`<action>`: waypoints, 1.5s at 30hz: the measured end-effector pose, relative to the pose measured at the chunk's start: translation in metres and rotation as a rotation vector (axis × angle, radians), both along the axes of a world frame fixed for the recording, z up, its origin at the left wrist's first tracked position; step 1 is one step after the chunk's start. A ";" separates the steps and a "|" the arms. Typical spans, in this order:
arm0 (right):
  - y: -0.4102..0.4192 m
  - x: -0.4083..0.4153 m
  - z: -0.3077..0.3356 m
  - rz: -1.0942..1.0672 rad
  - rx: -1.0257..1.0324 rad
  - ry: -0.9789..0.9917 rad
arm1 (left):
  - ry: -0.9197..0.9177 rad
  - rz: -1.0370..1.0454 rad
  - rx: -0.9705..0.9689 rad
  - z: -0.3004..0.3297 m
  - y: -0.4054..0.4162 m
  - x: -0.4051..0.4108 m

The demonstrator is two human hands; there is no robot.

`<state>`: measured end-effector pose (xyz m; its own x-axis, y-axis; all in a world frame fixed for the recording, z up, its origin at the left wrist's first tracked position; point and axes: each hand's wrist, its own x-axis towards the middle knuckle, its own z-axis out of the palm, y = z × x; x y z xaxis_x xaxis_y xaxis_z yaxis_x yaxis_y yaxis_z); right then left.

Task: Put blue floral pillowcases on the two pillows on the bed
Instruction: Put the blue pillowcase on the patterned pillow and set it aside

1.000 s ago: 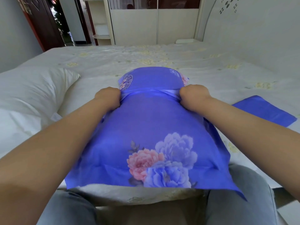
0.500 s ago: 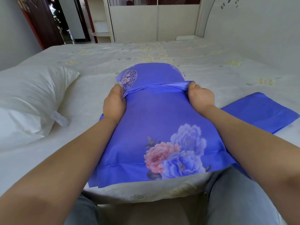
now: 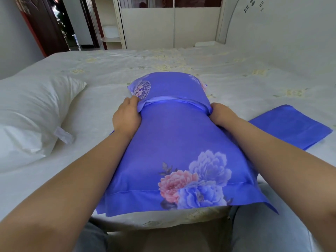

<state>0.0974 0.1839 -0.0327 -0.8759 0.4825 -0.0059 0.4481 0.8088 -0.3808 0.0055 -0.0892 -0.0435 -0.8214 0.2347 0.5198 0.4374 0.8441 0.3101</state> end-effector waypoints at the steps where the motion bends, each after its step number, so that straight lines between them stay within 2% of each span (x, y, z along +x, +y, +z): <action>1: 0.000 0.000 0.002 -0.030 -0.037 0.016 | 0.067 -0.051 0.004 0.005 0.002 0.002; 4: -0.006 0.004 0.003 -0.173 -0.044 0.224 | 0.155 -0.187 0.081 0.019 0.011 0.008; 7: -0.021 0.014 -0.003 -0.196 -0.002 0.487 | -0.041 -0.272 0.172 0.025 0.023 0.008; 9: -0.025 0.015 -0.002 -0.104 0.024 0.595 | -0.153 -0.282 0.127 0.028 0.030 0.003; 12: -0.026 0.001 0.010 0.035 -0.030 0.596 | -0.133 -0.250 0.003 0.034 0.039 0.000; 15: -0.030 -0.015 0.023 0.062 -0.304 0.497 | -0.153 -0.152 -0.147 0.039 0.046 0.005; 16: -0.034 -0.017 0.025 0.056 -0.335 0.465 | -0.158 -0.114 -0.200 0.039 0.047 0.007; 17: -0.037 -0.017 0.027 0.059 -0.281 0.436 | -0.164 -0.085 -0.239 0.040 0.048 0.008; 20: -0.047 -0.010 0.028 0.125 0.119 0.290 | -0.162 -0.046 -0.254 0.037 0.046 0.009; 22: -0.052 -0.007 0.023 0.144 0.299 0.291 | -0.082 -0.017 -0.234 0.033 0.042 0.012; 24: -0.060 0.001 0.016 0.184 0.390 0.537 | 0.024 -0.026 -0.144 0.028 0.039 0.018; 26: -0.069 0.015 0.005 0.268 0.475 0.851 | 0.182 -0.151 -0.017 0.024 0.039 0.031; 28: -0.074 0.024 -0.005 0.340 0.538 0.961 | 0.410 -0.319 0.004 0.021 0.043 0.048; 31: -0.072 0.032 -0.012 0.285 0.373 0.786 | 0.574 -0.464 -0.078 0.019 0.050 0.066; 34: -0.051 0.037 -0.018 0.044 0.341 0.561 | 0.543 -0.454 -0.097 0.011 0.045 0.064; 39: -0.019 0.050 -0.037 -0.253 0.121 0.294 | 0.139 -0.109 0.013 -0.004 0.020 0.051; 42: -0.006 0.059 -0.046 -0.364 -0.116 0.185 | -0.059 0.101 0.230 -0.013 0.005 0.045; 45: 0.006 0.069 -0.058 -0.375 -0.218 0.125 | -0.190 0.248 0.483 -0.031 -0.017 0.041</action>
